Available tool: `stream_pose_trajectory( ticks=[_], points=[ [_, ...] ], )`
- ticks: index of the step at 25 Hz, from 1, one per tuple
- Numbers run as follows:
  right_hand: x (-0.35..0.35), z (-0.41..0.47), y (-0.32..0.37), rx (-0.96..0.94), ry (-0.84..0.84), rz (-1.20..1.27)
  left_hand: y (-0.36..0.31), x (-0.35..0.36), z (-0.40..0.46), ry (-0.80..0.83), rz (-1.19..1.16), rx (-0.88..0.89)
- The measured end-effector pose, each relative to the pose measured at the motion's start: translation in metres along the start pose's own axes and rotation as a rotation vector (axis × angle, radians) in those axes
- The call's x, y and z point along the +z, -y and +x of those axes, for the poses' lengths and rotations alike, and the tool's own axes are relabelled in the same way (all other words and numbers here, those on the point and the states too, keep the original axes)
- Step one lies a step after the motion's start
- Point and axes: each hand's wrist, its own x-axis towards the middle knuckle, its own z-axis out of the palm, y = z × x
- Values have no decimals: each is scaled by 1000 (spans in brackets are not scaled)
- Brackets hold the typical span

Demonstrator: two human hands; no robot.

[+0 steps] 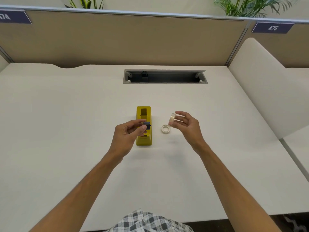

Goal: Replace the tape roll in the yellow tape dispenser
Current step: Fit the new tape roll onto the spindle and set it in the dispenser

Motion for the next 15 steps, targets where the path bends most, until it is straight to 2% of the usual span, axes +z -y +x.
stream_pose_trajectory(
  ticks=[6,15],
  points=[
    [17,-17,20,-87,214,15,-5,5,1,6,-3,-7],
    [32,-31,30,-122,377,5,-7,4,0,29,33,14]
  ],
)
